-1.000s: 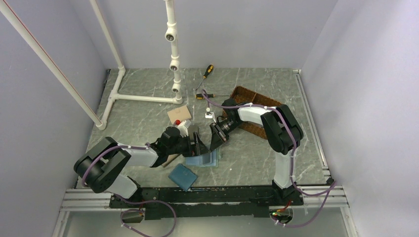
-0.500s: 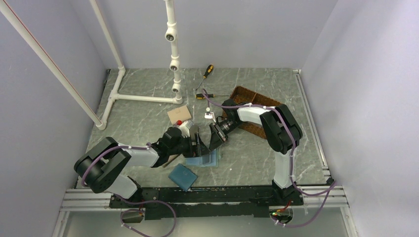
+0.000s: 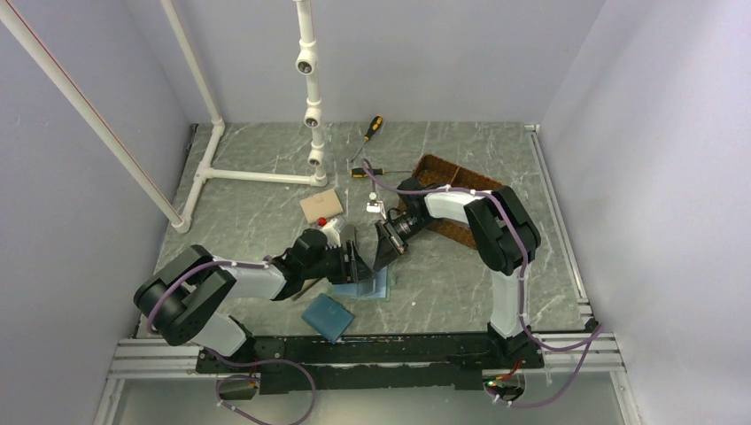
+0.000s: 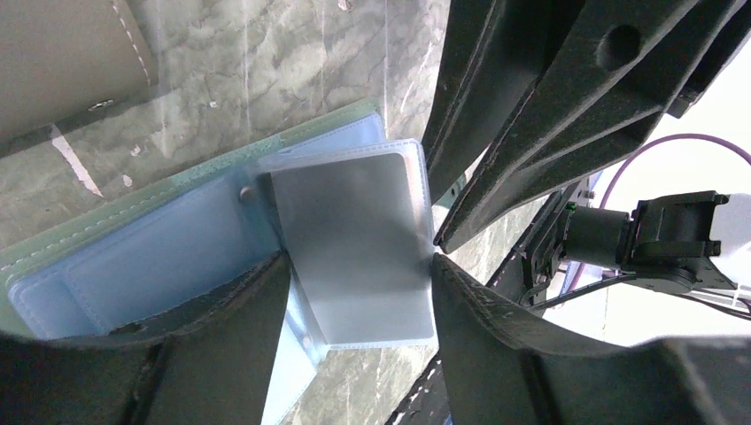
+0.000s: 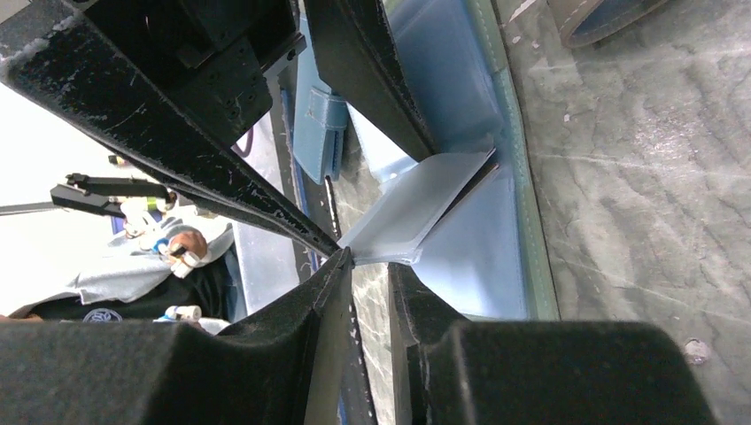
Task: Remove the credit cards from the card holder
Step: Remove the credit card from the card holder.
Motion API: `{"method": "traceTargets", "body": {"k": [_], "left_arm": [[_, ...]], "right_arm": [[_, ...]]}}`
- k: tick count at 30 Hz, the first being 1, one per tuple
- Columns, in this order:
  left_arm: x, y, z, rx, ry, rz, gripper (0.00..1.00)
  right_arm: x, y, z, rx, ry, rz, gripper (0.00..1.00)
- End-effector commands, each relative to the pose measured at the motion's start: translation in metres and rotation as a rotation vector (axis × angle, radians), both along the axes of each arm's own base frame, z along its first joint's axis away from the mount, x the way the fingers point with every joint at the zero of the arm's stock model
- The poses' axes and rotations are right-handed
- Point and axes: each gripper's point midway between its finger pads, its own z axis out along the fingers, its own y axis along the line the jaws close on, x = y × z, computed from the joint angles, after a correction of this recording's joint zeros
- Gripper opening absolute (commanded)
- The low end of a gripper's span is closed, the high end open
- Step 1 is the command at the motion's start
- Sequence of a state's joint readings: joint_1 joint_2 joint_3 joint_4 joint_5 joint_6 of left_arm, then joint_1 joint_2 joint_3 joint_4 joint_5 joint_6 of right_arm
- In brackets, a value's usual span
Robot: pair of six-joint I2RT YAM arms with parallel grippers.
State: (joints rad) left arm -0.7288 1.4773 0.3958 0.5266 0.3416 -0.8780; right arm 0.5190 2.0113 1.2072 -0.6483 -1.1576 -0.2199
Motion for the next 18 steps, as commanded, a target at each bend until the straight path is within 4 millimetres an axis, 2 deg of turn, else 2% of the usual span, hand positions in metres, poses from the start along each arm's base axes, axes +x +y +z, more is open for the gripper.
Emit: {"method": "traceTargets", "body": {"k": [1, 5, 18], "left_arm": [[-0.002, 0.007, -0.012, 0.056, 0.023, 0.016, 0.60], [-0.002, 0.007, -0.012, 0.048, 0.022, 0.017, 0.52], [-0.003, 0.006, -0.013, 0.012, 0.033, 0.015, 0.49]], "right_arm": [[0.004, 0.005, 0.005, 0.024, -0.015, 0.003, 0.25], [0.005, 0.004, 0.003, 0.014, -0.027, 0.002, 0.26], [0.014, -0.003, -0.017, -0.097, -0.086, -0.022, 0.30]]}}
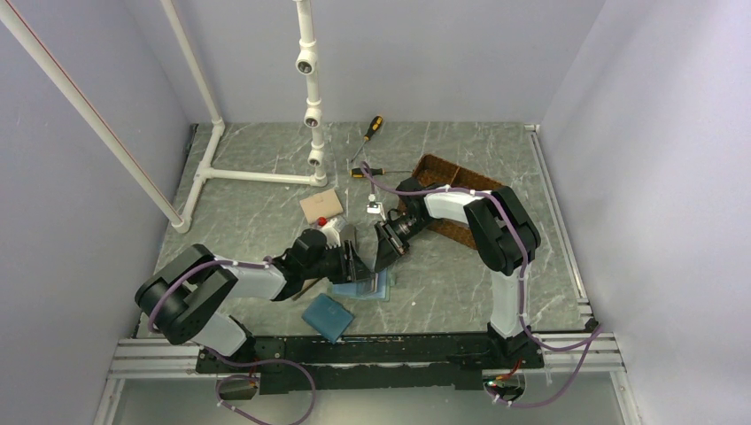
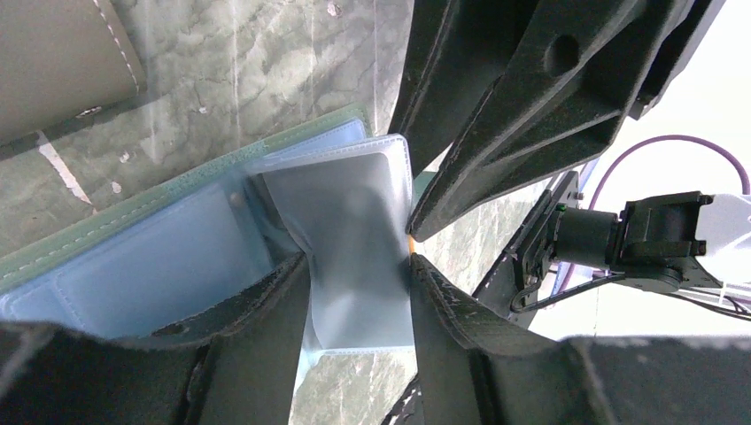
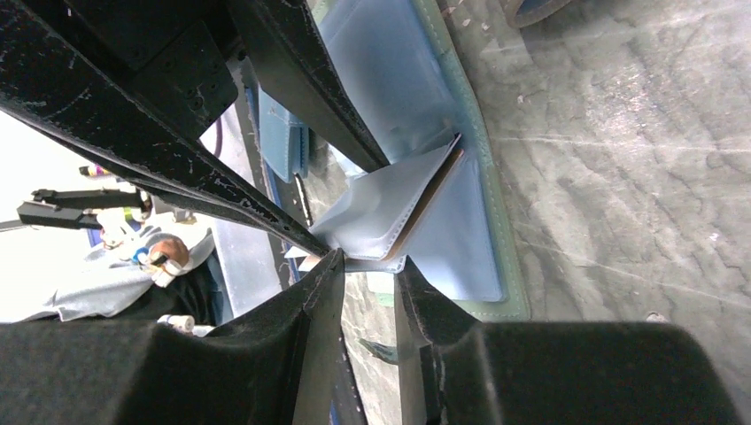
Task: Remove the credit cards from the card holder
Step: Remove the credit card from the card holder.
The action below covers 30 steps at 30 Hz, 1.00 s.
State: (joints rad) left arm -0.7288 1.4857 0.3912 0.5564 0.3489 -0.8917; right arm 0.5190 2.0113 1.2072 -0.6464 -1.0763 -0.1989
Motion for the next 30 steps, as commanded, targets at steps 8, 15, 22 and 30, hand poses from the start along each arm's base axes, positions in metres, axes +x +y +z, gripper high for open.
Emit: {"method": "traceTargets", "body": {"k": [8, 15, 22, 30], "left_arm": [[-0.004, 0.010, -0.014, 0.024, 0.035, 0.019, 0.46], [-0.004, 0.014, -0.015, 0.014, 0.042, 0.033, 0.42], [-0.004, 0.010, -0.014, -0.012, 0.042, 0.017, 0.43], [-0.005, 0.007, -0.011, -0.047, 0.039, 0.009, 0.81]], "right_arm": [[0.010, 0.000, -0.008, -0.033, -0.068, -0.001, 0.36], [0.010, 0.000, -0.009, -0.033, -0.072, 0.002, 0.44], [0.013, 0.004, -0.014, -0.066, -0.089, -0.006, 0.41], [0.011, 0.018, -0.015, -0.059, -0.102, 0.002, 0.37]]}}
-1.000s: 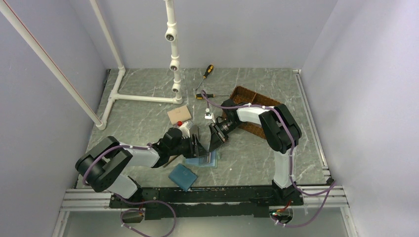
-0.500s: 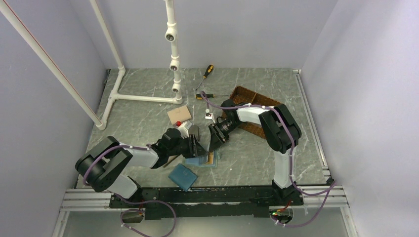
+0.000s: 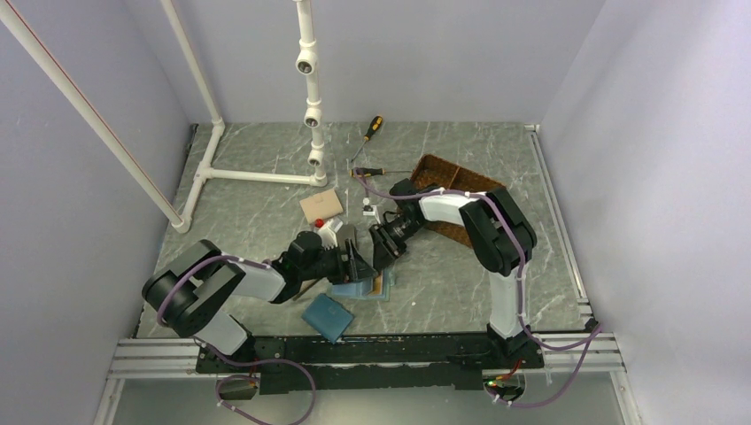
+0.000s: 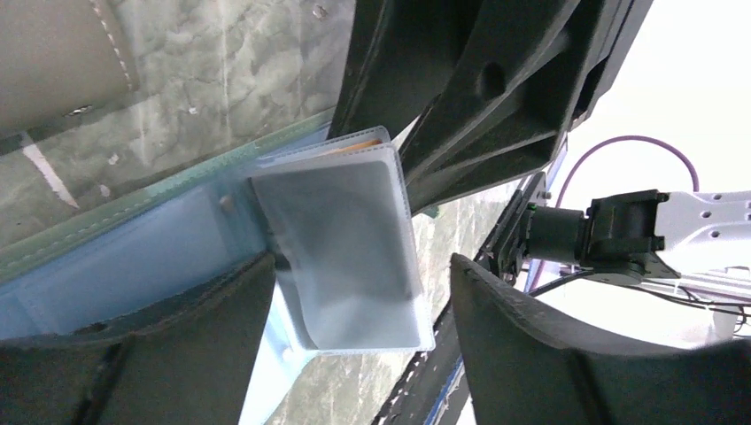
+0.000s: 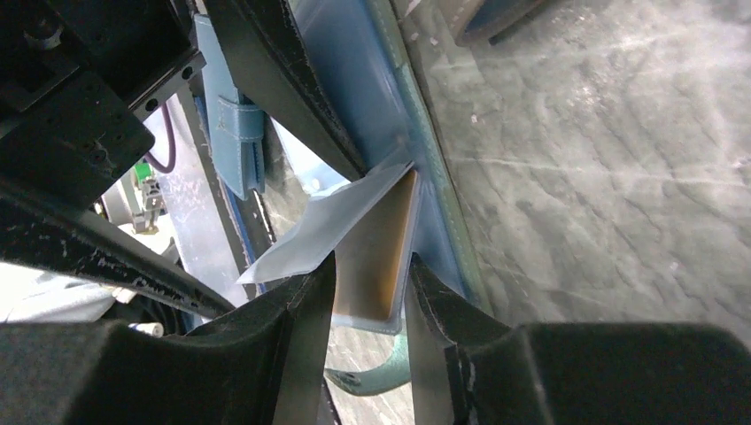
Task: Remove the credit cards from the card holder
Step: Remove the credit card from the card holder.
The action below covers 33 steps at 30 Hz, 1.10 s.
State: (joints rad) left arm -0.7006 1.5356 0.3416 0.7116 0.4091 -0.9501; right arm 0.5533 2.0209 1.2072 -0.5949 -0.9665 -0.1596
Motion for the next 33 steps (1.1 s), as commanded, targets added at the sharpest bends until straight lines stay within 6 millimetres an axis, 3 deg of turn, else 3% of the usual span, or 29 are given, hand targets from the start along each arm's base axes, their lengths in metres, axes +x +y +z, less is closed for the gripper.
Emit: {"method": "traceTargets", "body": {"k": [1, 7, 10, 14, 20, 26, 33], "left_arm": [[-0.003, 0.008, -0.012, 0.046, 0.016, 0.014, 0.83], [-0.001, 0.023, -0.018, 0.158, 0.041, 0.061, 0.82], [-0.002, 0.029, -0.020, 0.192, 0.054, 0.081, 0.70], [-0.003, 0.036, -0.022, 0.224, 0.063, 0.102, 0.48], [-0.003, 0.040, -0.020, 0.233, 0.058, 0.114, 0.38], [-0.005, 0.043, -0.017, 0.244, 0.057, 0.113, 0.38], [-0.005, 0.049, -0.012, 0.222, 0.051, 0.138, 0.47]], "right_arm": [[0.007, 0.016, 0.005, 0.035, -0.040, 0.011, 0.37], [-0.001, 0.024, 0.019, 0.110, -0.014, 0.033, 0.45], [-0.002, 0.024, 0.015, 0.099, -0.004, 0.029, 0.46], [-0.001, 0.023, 0.009, 0.079, -0.003, 0.024, 0.46], [0.002, 0.021, 0.003, 0.045, -0.020, 0.013, 0.45], [0.006, 0.016, -0.008, -0.008, -0.037, 0.003, 0.29], [0.016, 0.008, -0.008, -0.041, -0.078, -0.008, 0.05]]}}
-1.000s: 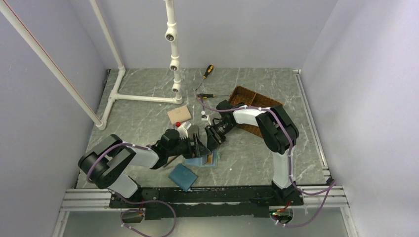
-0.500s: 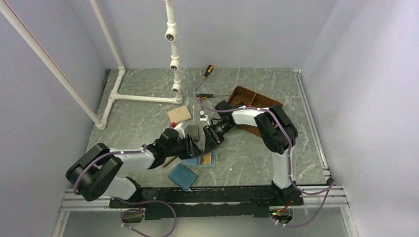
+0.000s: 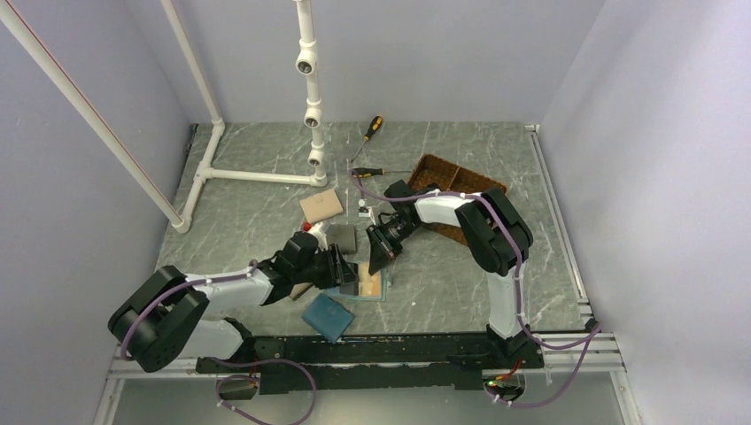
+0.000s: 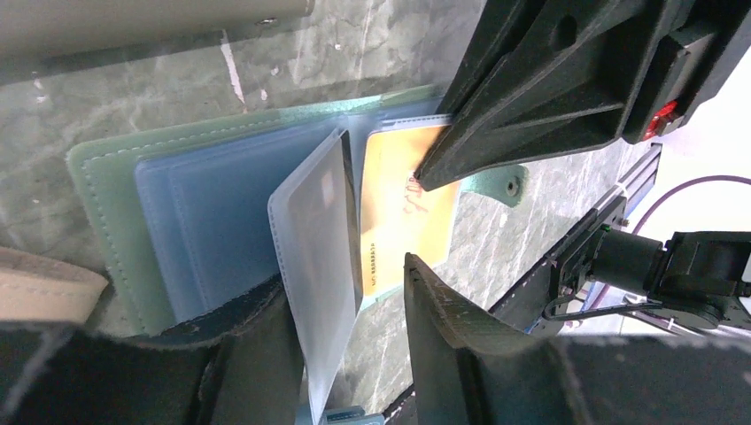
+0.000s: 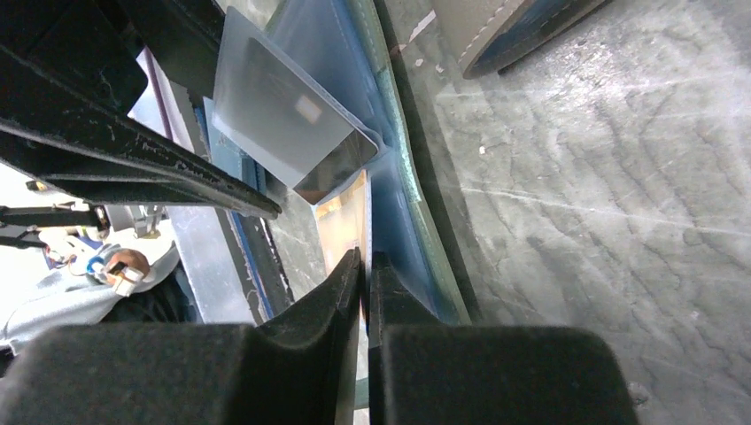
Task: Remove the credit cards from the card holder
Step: Remove the credit card from the card holder.
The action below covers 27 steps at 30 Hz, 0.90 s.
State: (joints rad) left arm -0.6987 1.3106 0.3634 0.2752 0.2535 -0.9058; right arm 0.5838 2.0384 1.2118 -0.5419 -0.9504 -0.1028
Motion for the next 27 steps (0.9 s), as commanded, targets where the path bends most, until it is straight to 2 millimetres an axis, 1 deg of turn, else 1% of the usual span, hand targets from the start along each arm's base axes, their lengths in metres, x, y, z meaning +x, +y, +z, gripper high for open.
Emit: {"method": "traceTargets", "body": {"k": [1, 3, 7, 9, 11, 12, 14, 16, 19, 21, 23, 24, 27], "left_arm": [[0.001, 0.011, -0.002, 0.003, -0.010, 0.031, 0.47], [0.003, 0.013, 0.000, -0.028, -0.011, 0.043, 0.45], [0.004, 0.014, -0.001, -0.063, -0.010, 0.049, 0.34], [0.005, 0.012, -0.003, -0.075, -0.007, 0.038, 0.20], [0.005, 0.009, -0.003, -0.096, -0.009, 0.023, 0.02], [0.005, 0.007, -0.003, -0.107, -0.014, 0.015, 0.00], [0.005, 0.004, -0.002, -0.127, -0.022, -0.006, 0.00], [0.004, 0.001, 0.001, -0.148, -0.043, -0.025, 0.00], [0.005, -0.003, 0.009, -0.179, -0.091, -0.057, 0.00], [0.006, -0.006, 0.015, -0.194, -0.123, -0.081, 0.00], [0.008, -0.009, 0.022, -0.214, -0.156, -0.104, 0.00], [0.008, -0.012, 0.026, -0.227, -0.172, -0.115, 0.00], [0.009, -0.017, 0.035, -0.269, -0.213, -0.144, 0.00]], "right_arm": [[0.019, -0.005, -0.003, -0.037, -0.087, -0.006, 0.03], [0.023, -0.009, -0.003, -0.044, -0.096, -0.012, 0.00], [0.026, -0.013, -0.001, -0.050, -0.119, -0.009, 0.00], [0.025, -0.014, -0.001, -0.051, -0.117, -0.003, 0.00], [0.025, -0.015, -0.002, -0.058, -0.123, 0.008, 0.01], [0.026, -0.016, -0.002, -0.063, -0.130, 0.010, 0.05], [0.031, -0.020, 0.001, -0.073, -0.157, 0.014, 0.17], [0.041, -0.026, 0.010, -0.086, -0.214, 0.006, 0.26], [0.059, -0.040, 0.029, -0.103, -0.343, -0.022, 0.36], [0.062, -0.045, 0.045, -0.082, -0.412, -0.026, 0.43], [0.059, -0.044, 0.063, -0.021, -0.457, -0.008, 0.45], [0.053, -0.041, 0.069, 0.022, -0.453, 0.010, 0.45], [0.031, -0.029, 0.081, 0.164, -0.351, 0.062, 0.45]]}}
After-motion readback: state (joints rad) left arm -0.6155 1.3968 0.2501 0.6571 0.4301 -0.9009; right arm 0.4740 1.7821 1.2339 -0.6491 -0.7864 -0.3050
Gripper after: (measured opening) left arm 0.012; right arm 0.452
